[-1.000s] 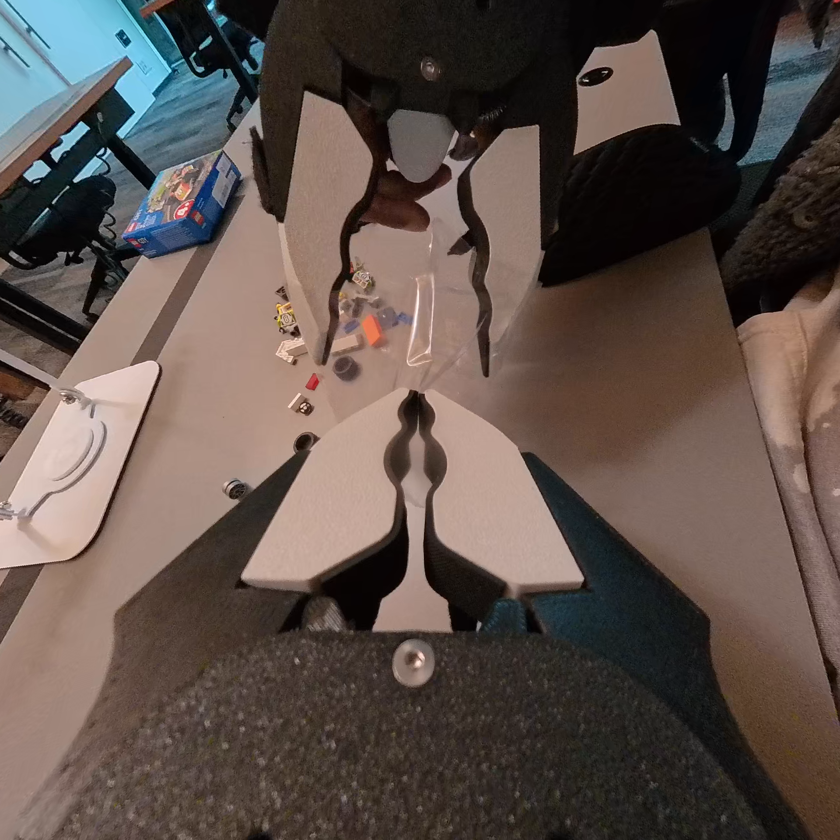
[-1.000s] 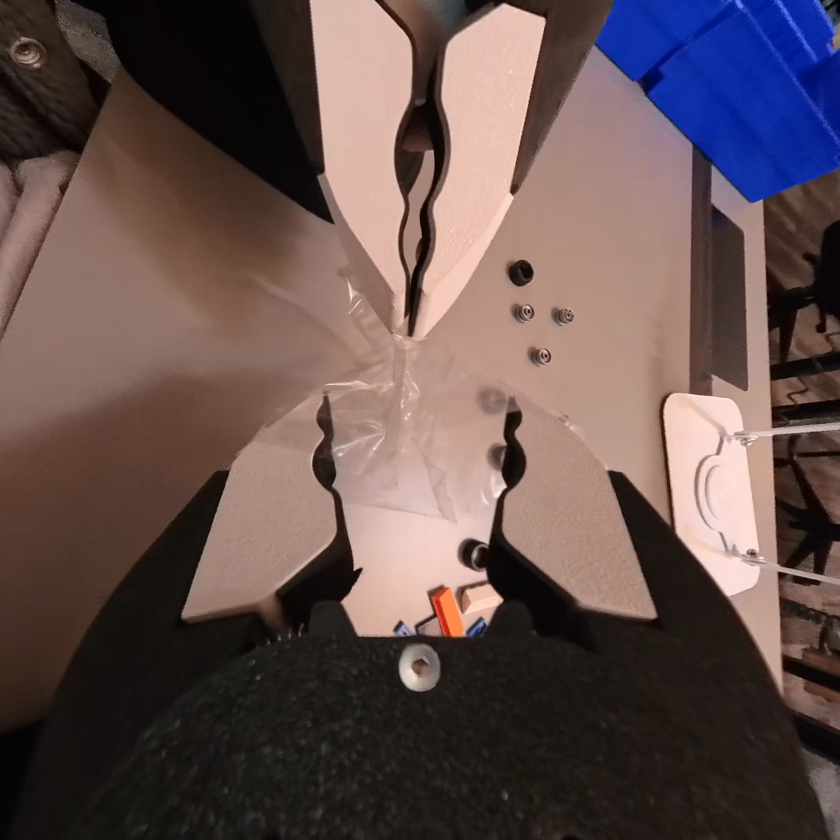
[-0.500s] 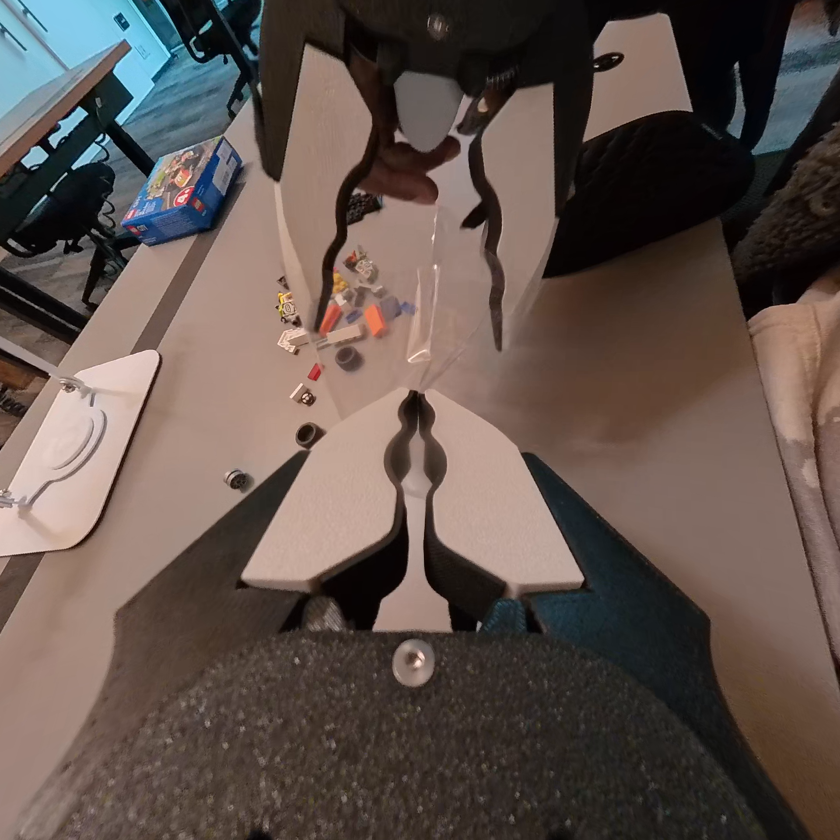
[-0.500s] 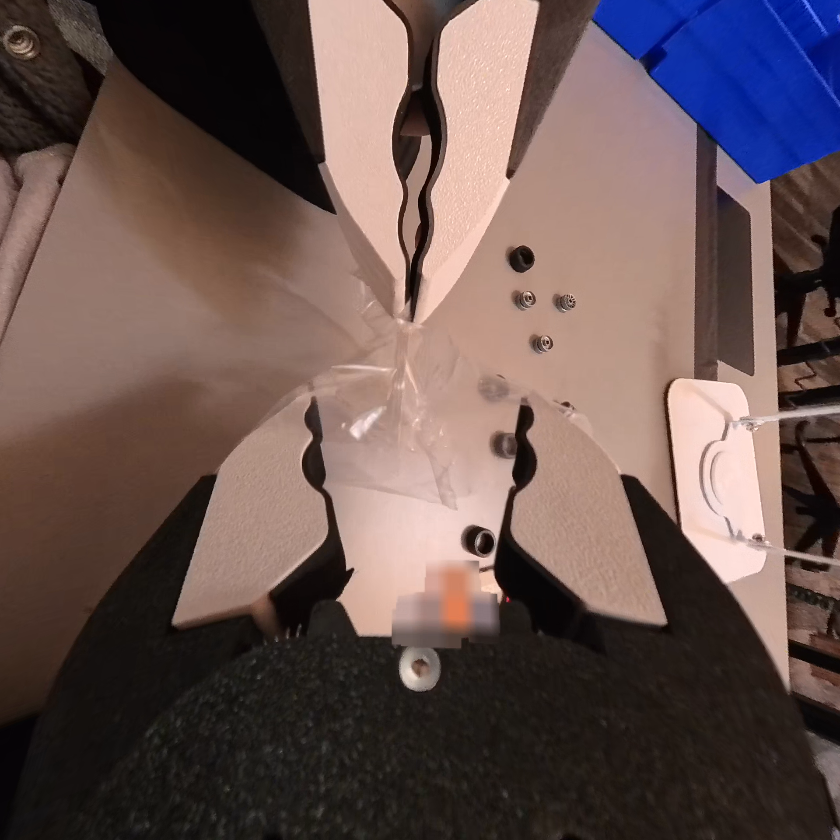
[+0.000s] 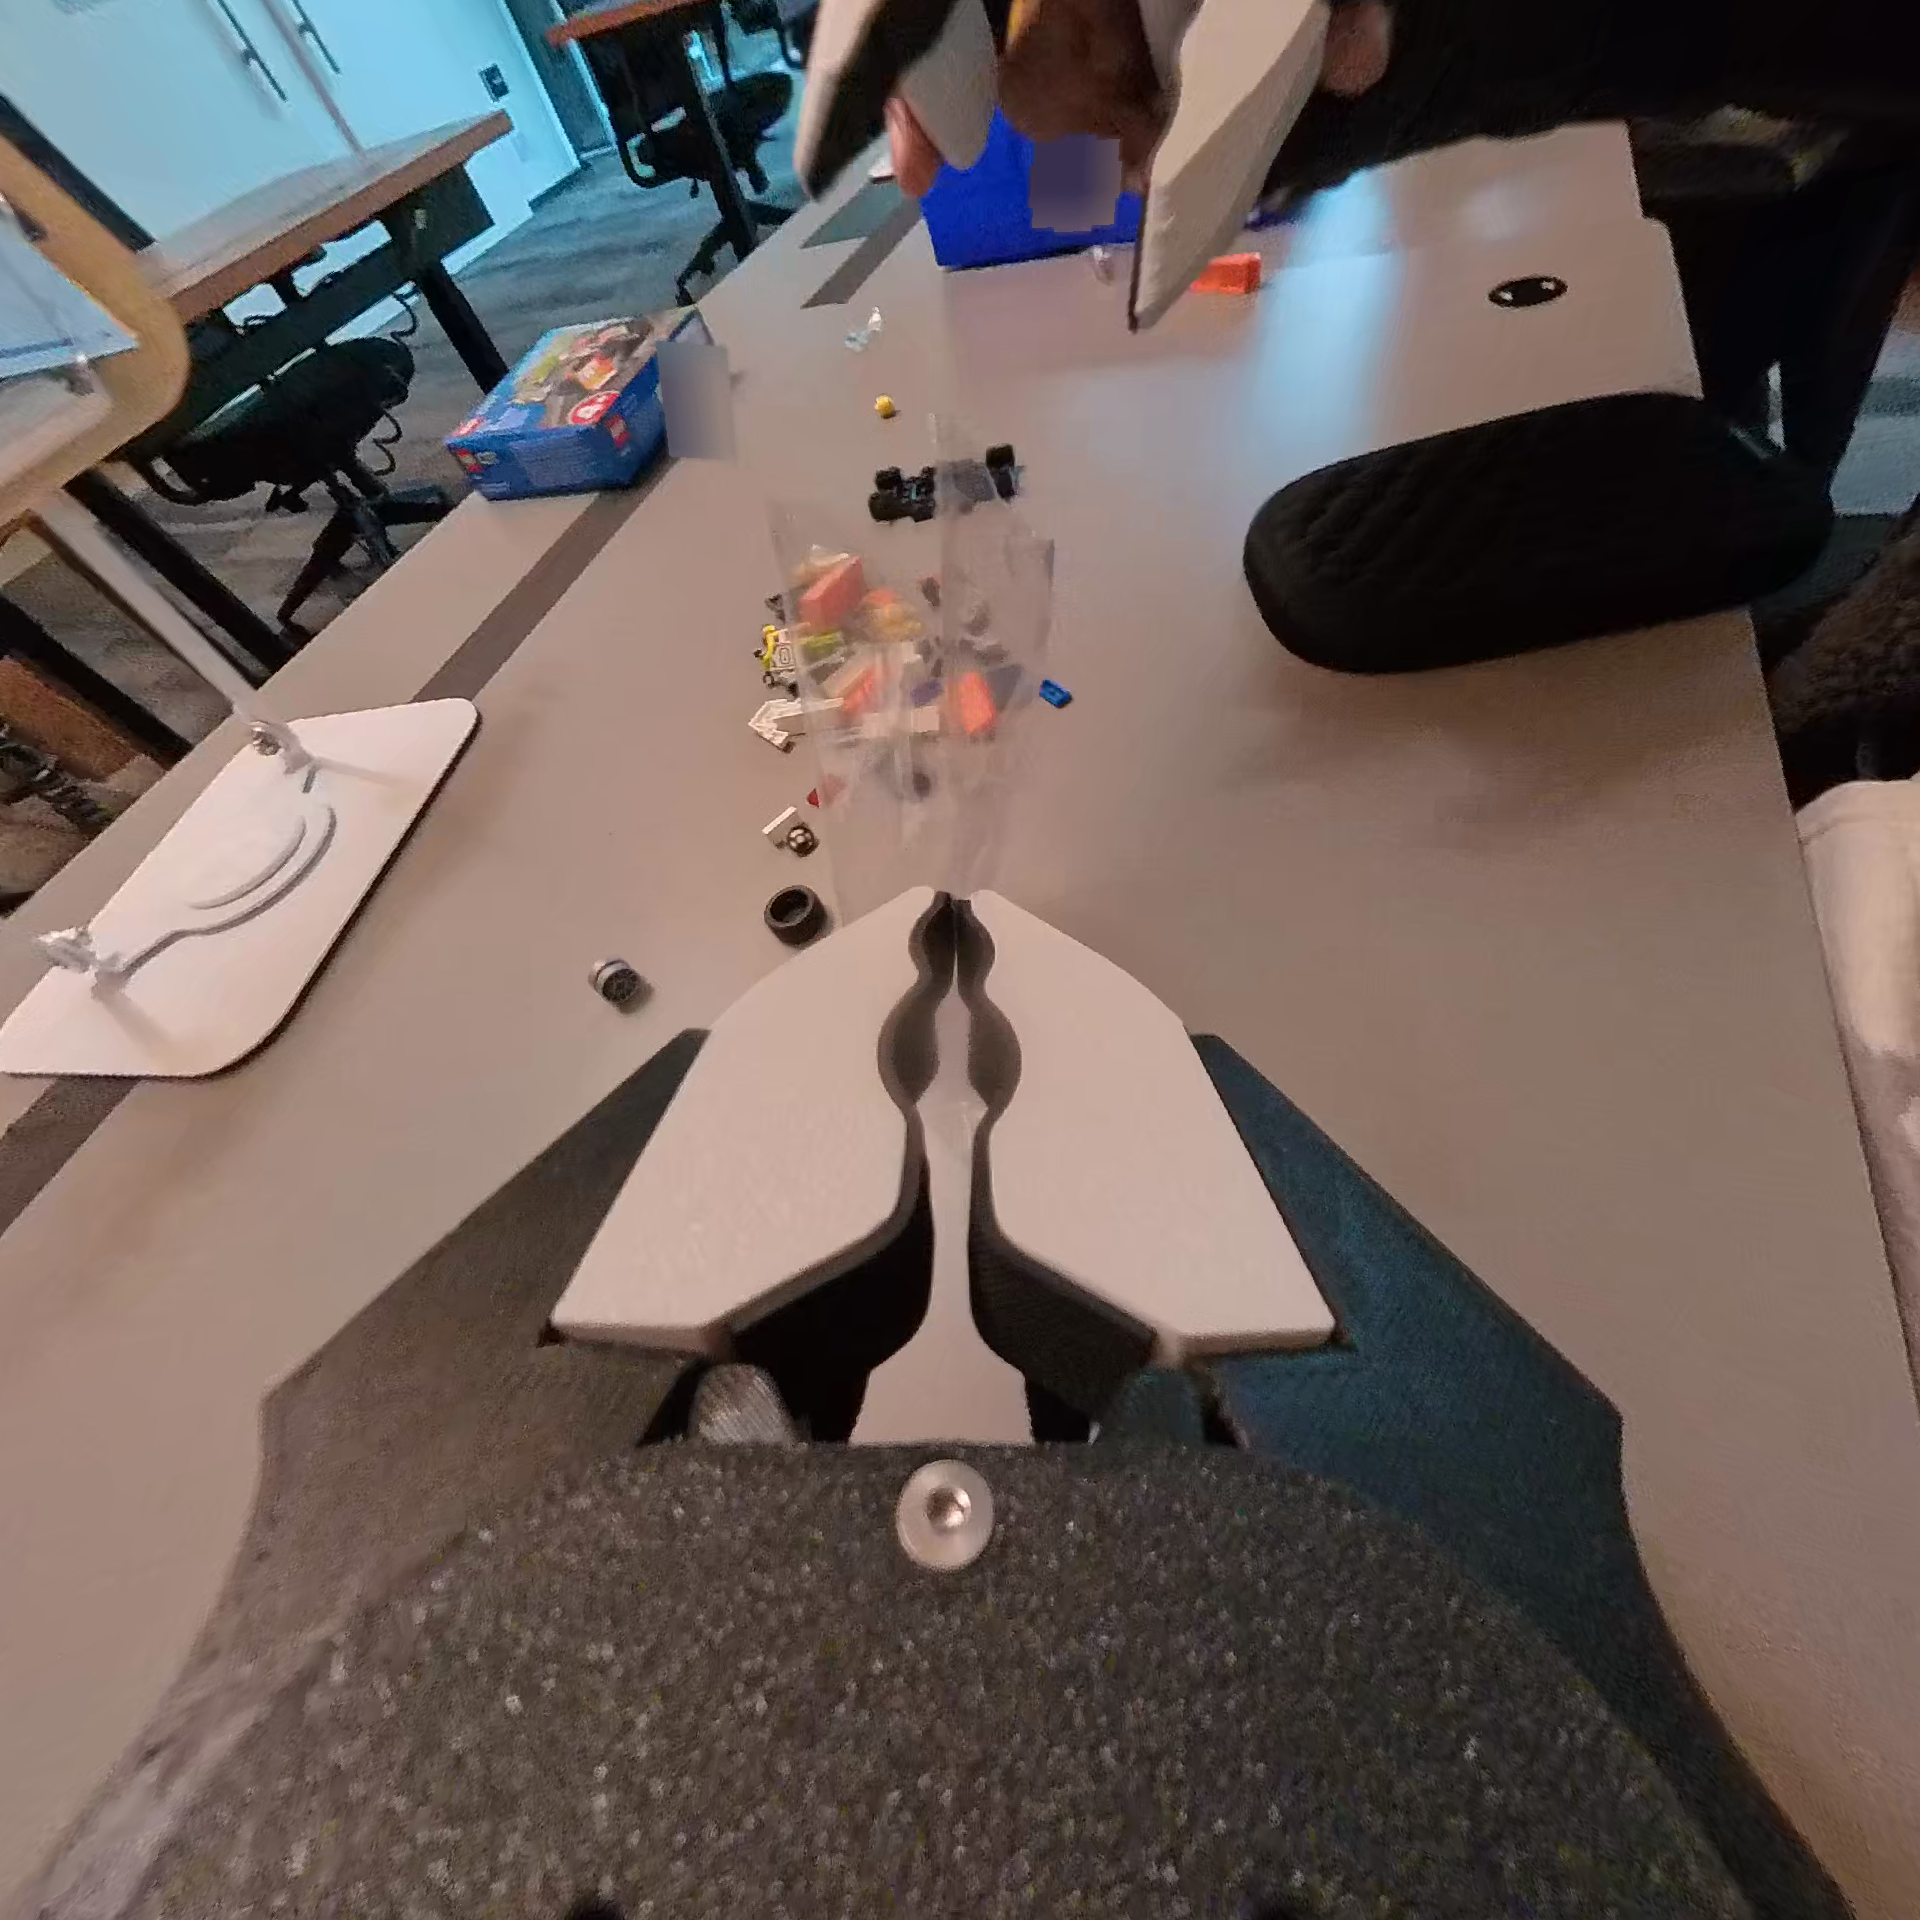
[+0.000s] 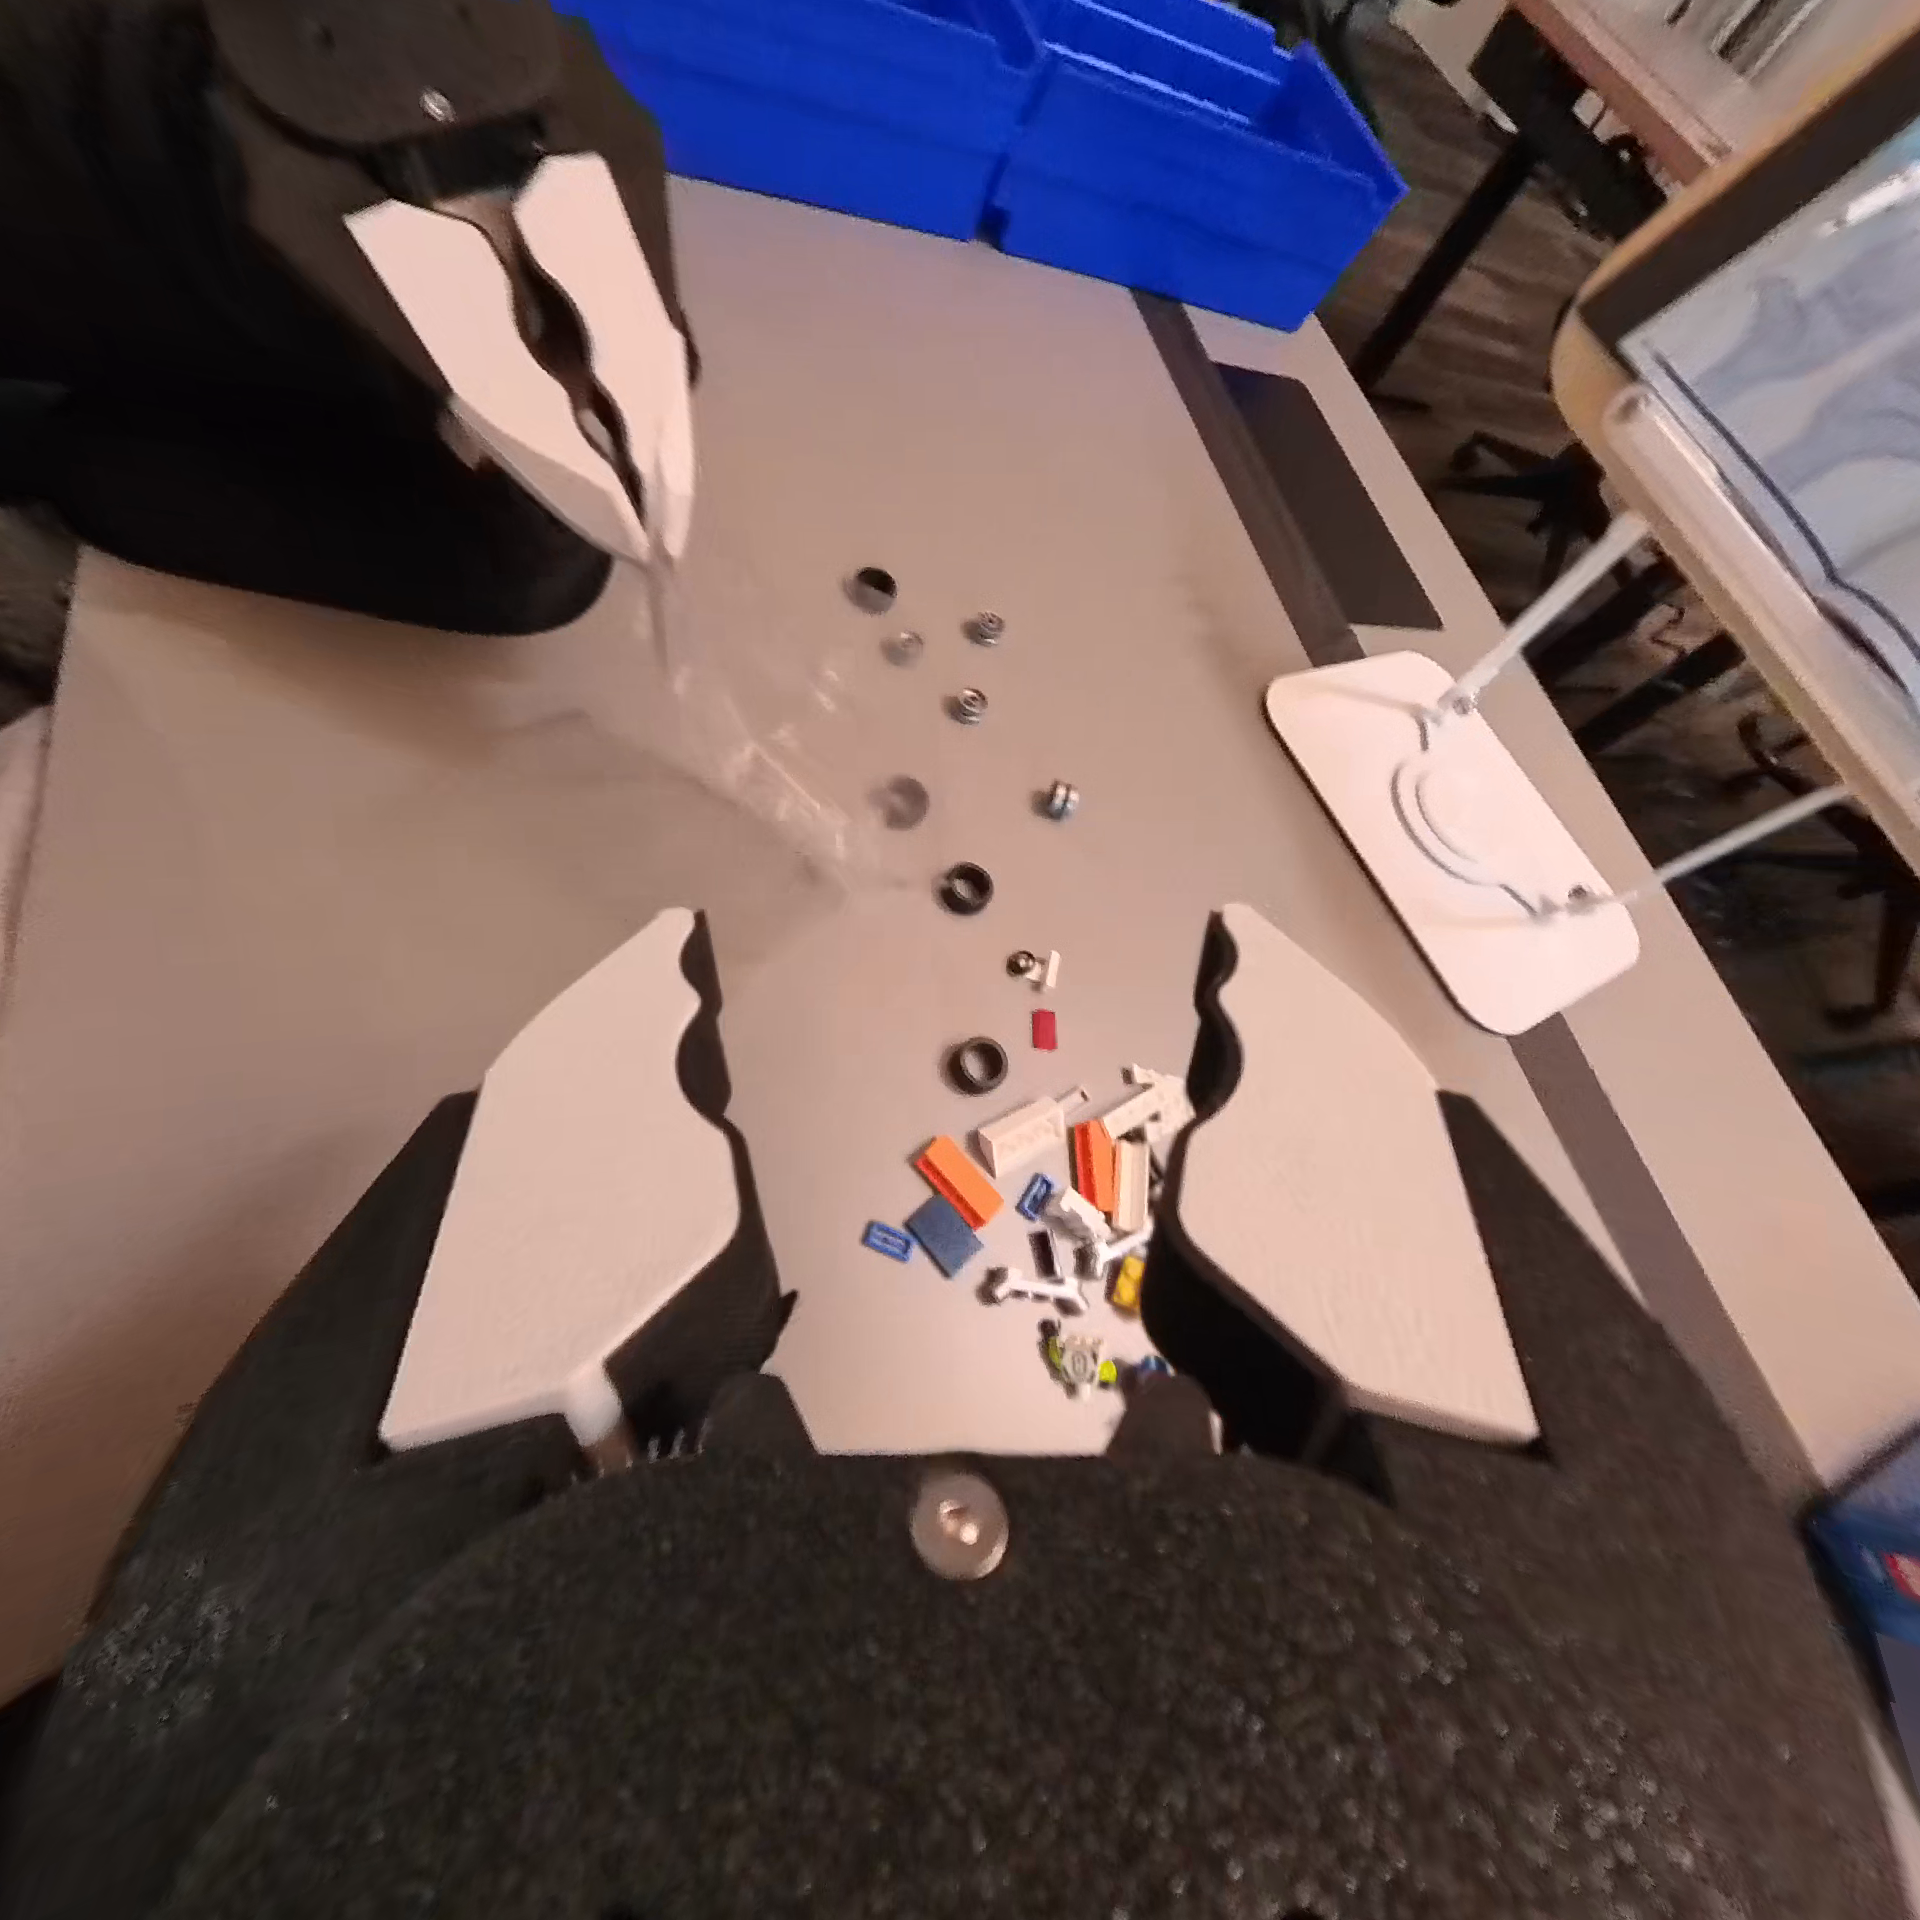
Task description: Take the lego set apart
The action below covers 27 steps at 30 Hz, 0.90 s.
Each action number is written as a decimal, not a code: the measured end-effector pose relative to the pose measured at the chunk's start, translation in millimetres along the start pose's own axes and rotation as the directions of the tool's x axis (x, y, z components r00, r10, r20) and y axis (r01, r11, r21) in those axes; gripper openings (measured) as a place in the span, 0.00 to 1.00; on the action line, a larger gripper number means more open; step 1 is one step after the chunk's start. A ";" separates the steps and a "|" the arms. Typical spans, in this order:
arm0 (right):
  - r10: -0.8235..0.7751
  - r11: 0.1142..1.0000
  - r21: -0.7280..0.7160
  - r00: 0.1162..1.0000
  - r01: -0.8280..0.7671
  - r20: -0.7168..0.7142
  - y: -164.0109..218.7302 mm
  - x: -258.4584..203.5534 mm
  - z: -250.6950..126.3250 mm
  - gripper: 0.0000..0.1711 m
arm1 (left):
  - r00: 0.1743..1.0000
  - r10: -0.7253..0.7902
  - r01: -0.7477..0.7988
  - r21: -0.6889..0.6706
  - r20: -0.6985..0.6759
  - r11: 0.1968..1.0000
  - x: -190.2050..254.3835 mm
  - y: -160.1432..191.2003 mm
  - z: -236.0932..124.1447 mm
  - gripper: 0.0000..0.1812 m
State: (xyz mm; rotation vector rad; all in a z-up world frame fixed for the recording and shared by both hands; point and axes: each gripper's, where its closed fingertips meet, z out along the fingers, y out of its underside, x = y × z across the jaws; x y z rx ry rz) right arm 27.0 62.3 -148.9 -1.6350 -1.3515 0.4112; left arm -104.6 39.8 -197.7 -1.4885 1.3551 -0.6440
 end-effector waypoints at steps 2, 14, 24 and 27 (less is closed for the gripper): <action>0.030 0.999 -0.024 0.999 -0.030 -0.010 12.9 9.4 5.2 0.47 | 0.999 -0.026 0.026 0.023 0.022 0.999 -3.9 0.9 -5.7 0.00; 0.170 0.957 -0.255 0.979 -0.137 0.116 49.7 48.3 131.2 0.26 | 0.975 -0.196 0.179 0.157 0.103 0.971 -25.0 12.5 -31.4 0.00; 0.174 0.898 -0.436 0.960 -0.063 0.219 66.4 40.9 217.9 0.24 | 0.968 -0.220 0.201 0.158 0.117 0.967 -28.3 21.8 -35.2 0.00; 0.151 0.906 -0.422 0.956 -0.033 0.251 66.2 38.4 220.8 0.06 | 0.966 -0.234 0.214 0.159 0.115 0.964 -29.3 24.8 -35.5 0.00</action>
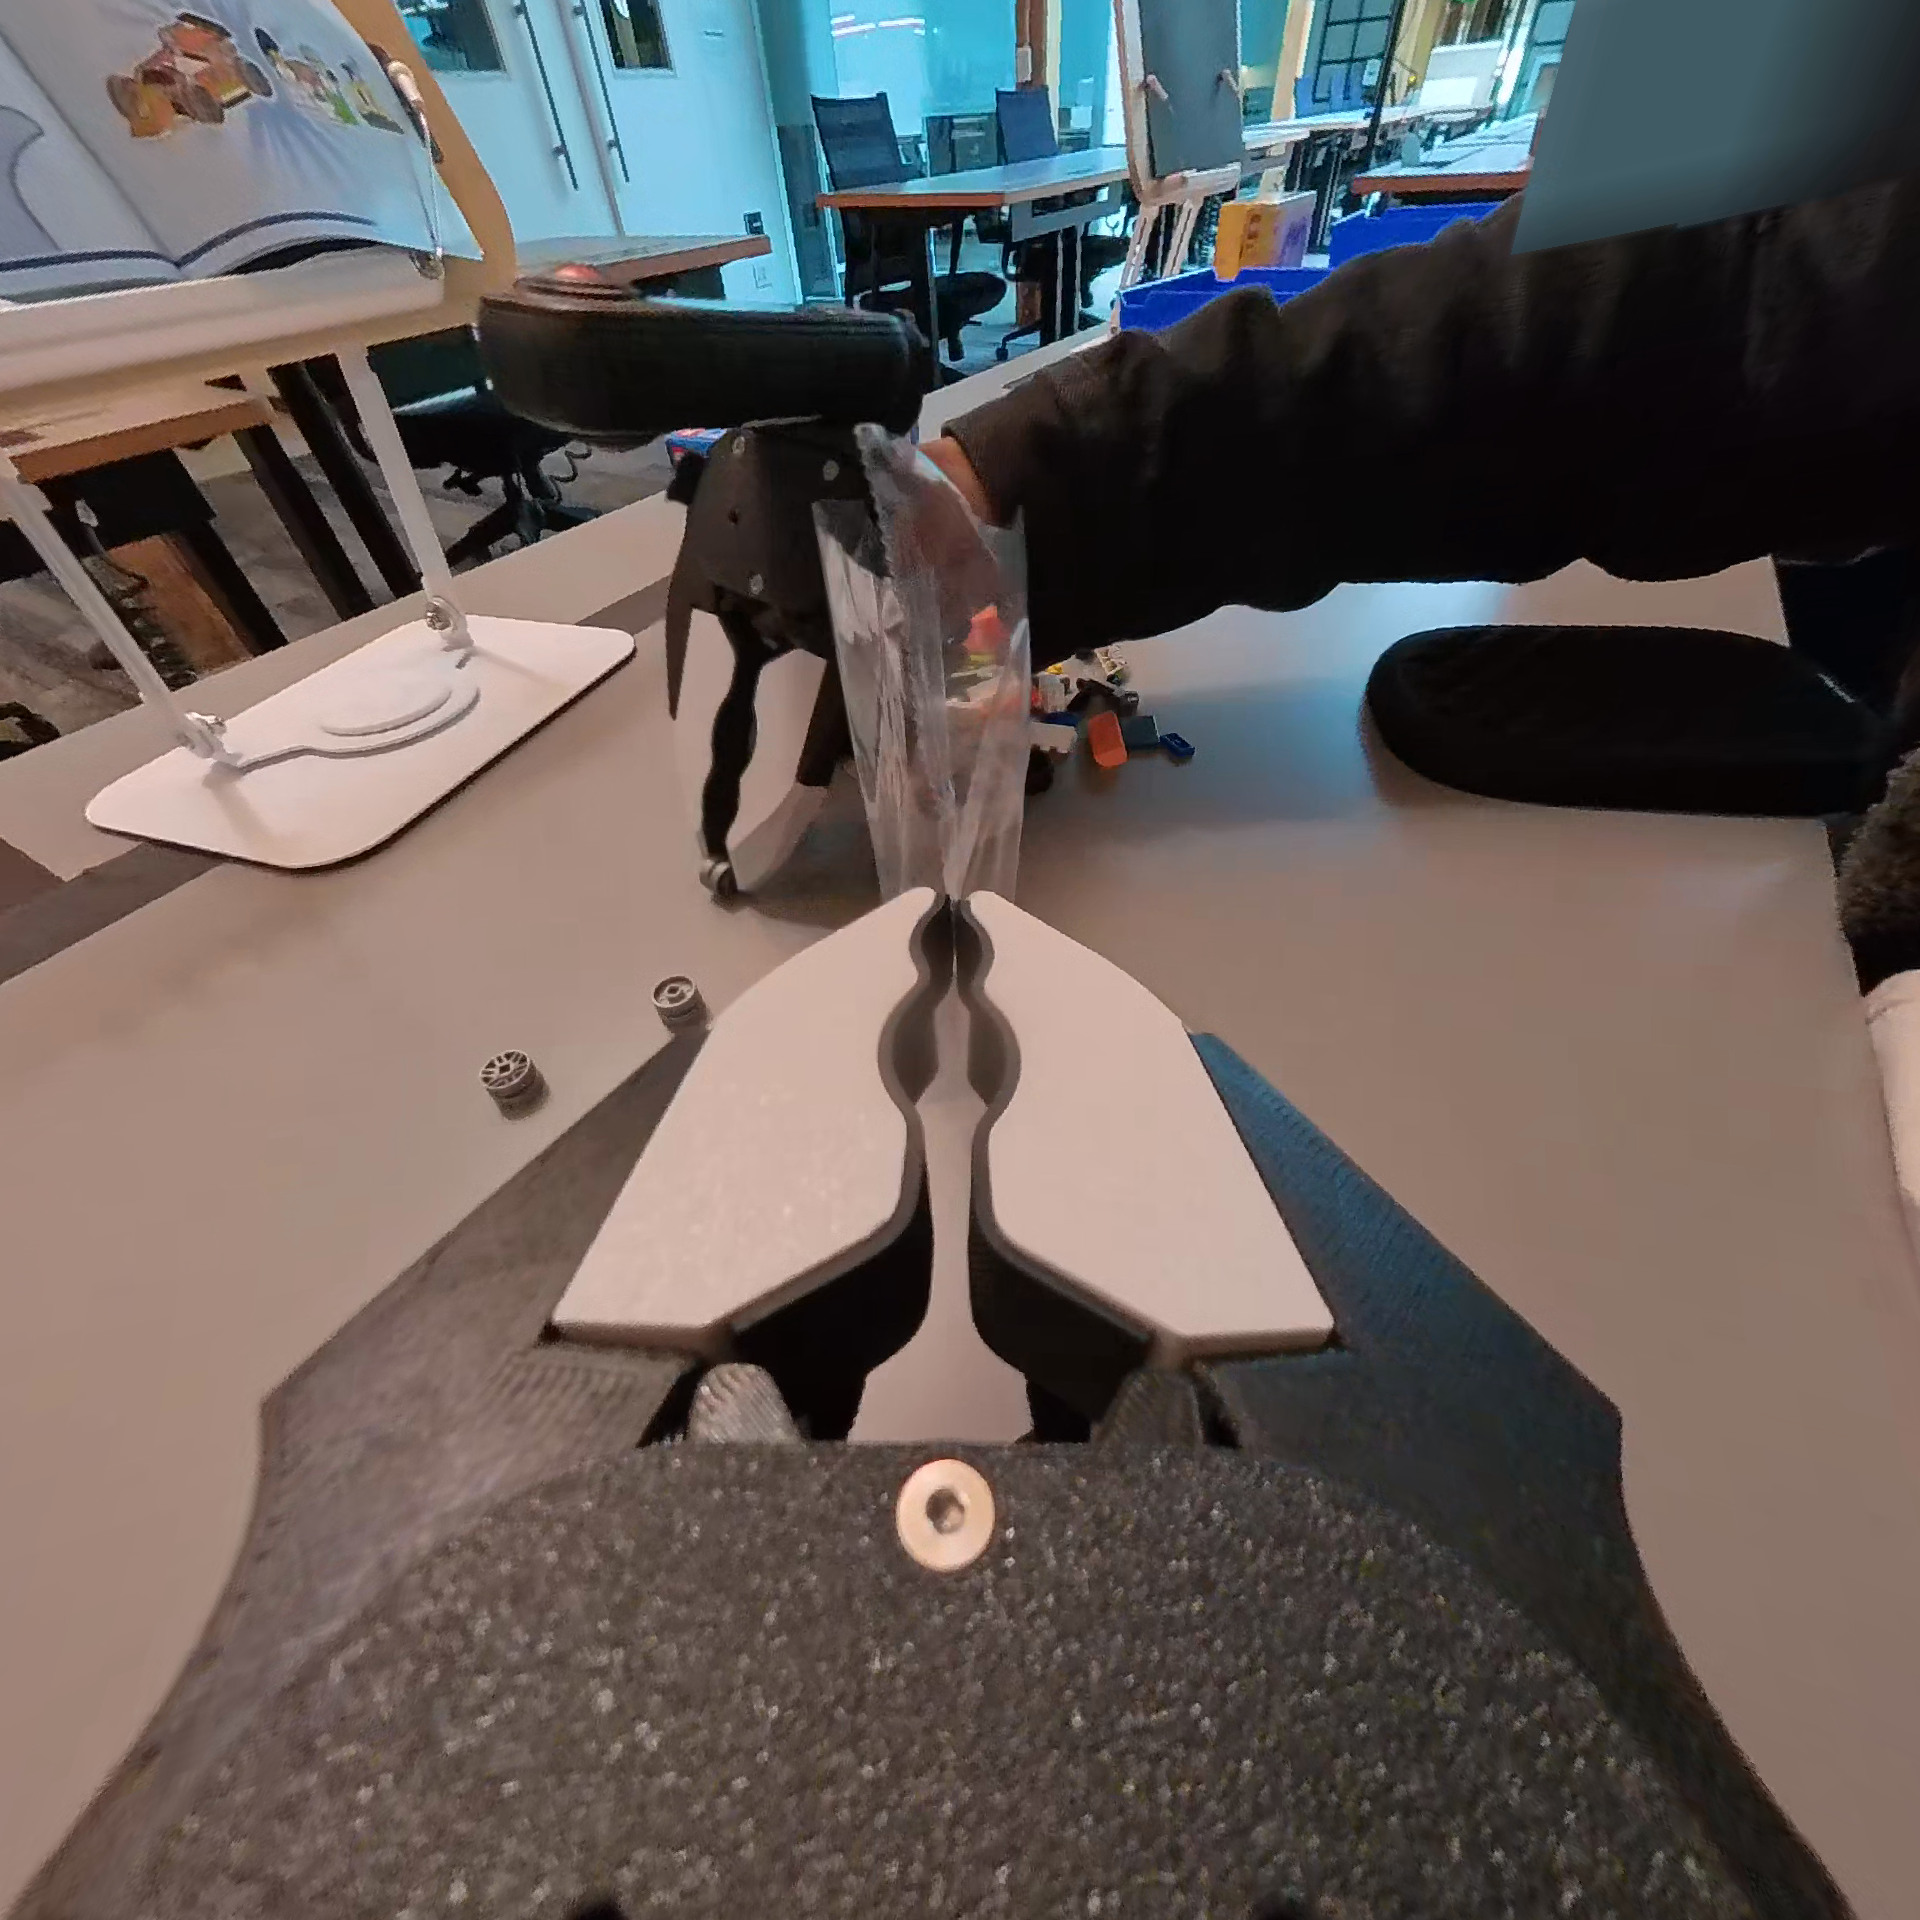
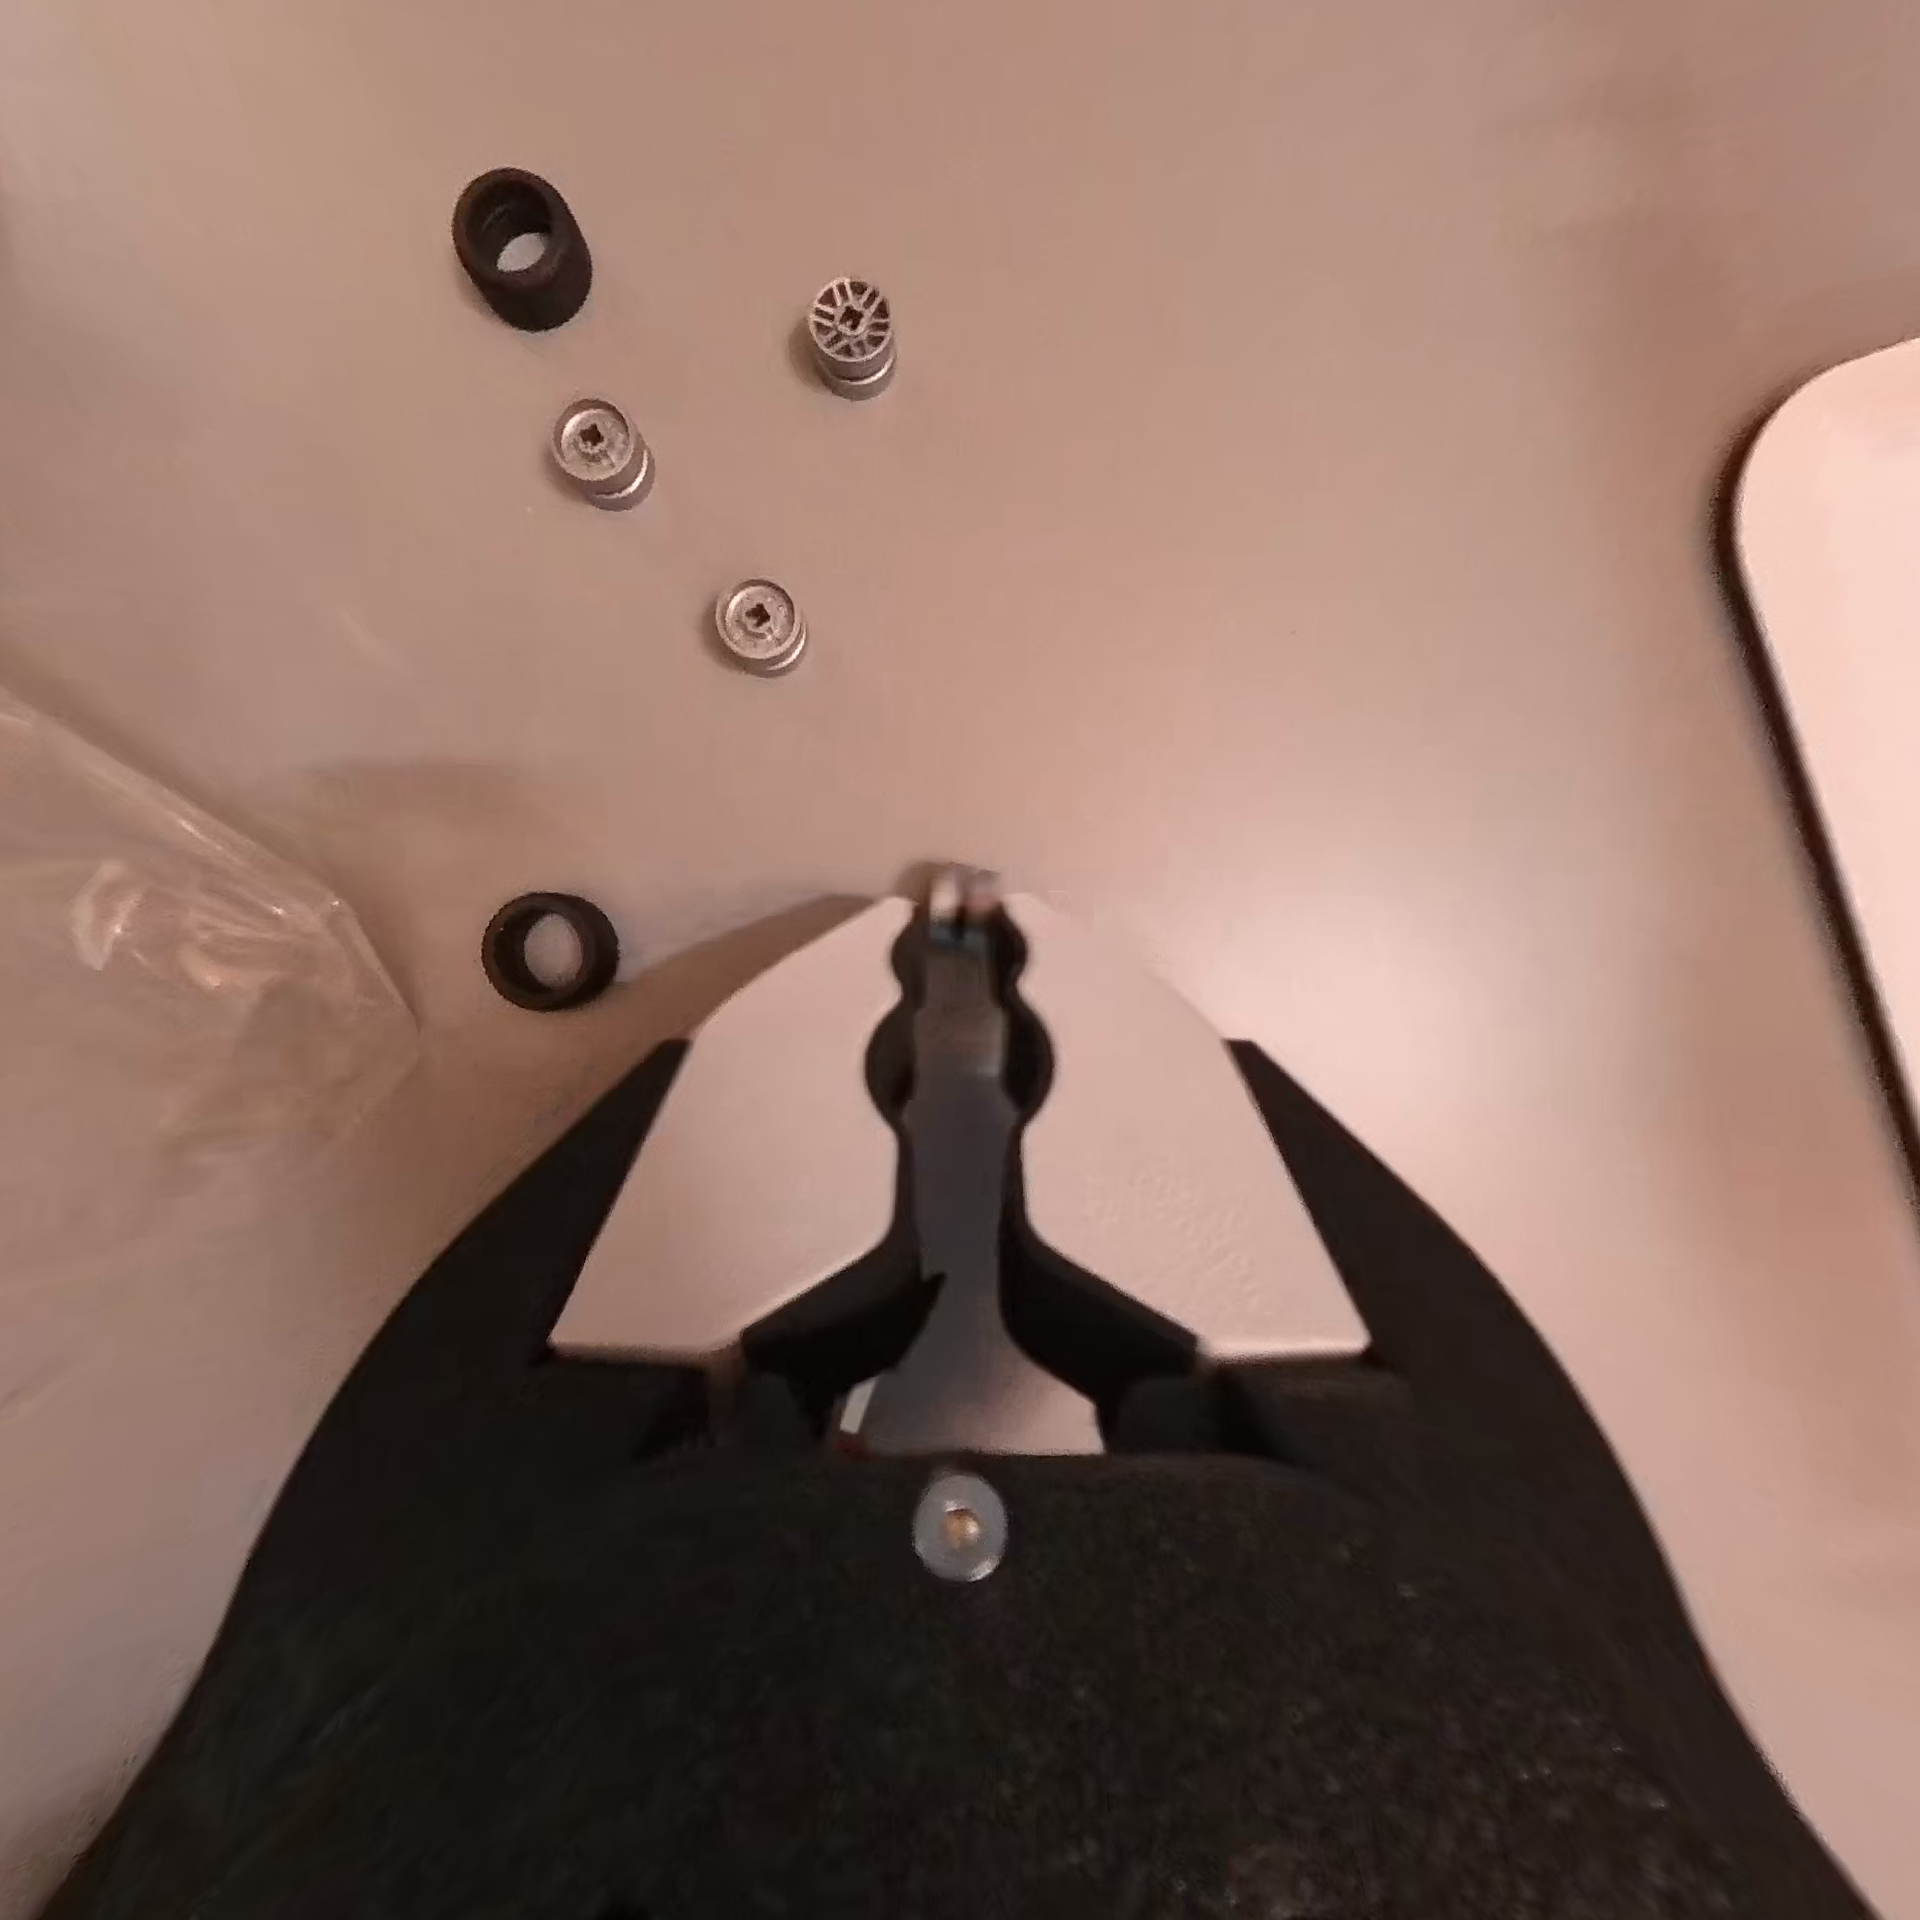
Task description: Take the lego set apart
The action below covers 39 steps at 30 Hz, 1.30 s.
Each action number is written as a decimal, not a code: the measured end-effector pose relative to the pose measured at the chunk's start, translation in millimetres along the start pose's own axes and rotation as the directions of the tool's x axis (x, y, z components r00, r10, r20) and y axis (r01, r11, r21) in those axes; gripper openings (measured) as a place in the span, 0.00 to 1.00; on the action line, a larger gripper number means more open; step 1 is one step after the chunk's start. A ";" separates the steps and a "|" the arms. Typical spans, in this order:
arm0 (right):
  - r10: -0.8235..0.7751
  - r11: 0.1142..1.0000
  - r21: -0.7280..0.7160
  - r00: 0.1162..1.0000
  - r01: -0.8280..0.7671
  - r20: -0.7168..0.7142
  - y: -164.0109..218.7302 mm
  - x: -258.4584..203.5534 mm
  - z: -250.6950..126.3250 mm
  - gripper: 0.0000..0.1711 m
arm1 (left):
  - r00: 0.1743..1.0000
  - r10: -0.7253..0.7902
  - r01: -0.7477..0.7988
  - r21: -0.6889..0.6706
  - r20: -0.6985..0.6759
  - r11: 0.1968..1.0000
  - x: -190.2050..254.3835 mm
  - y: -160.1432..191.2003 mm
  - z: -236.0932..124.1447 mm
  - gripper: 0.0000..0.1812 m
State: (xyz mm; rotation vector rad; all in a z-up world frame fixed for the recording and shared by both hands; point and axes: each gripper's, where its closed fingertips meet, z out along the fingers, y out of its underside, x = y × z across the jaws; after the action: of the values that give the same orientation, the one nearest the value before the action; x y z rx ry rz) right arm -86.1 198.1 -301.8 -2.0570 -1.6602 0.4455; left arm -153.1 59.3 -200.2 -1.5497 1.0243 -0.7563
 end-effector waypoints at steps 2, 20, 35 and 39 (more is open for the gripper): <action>-0.029 0.999 0.024 0.999 0.029 -0.014 -1.5 0.8 -5.3 0.06 | 1.000 -0.008 0.008 -0.004 0.002 1.000 -1.2 2.0 0.7 0.00; -0.418 0.902 0.180 0.897 0.393 0.140 -69.3 -97.8 -125.1 0.16 | 1.000 -0.011 0.011 -0.060 0.005 0.998 1.5 13.2 5.2 0.00; -0.241 0.970 0.081 0.952 0.229 0.187 -6.6 -42.3 -74.4 0.20 | 0.995 -0.015 0.010 -0.043 -0.099 0.999 18.2 12.8 -7.3 0.00; -0.298 0.954 0.044 0.925 0.296 0.234 6.9 -64.3 -37.3 0.23 | 0.990 -0.025 0.022 -0.020 -0.137 1.000 22.5 11.0 -13.6 0.00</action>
State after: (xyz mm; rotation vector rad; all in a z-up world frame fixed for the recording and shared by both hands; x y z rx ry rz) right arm -75.3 128.8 -276.2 -1.7572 -2.0679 0.6108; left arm -157.9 32.6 -209.0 -1.5447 1.1177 -0.8816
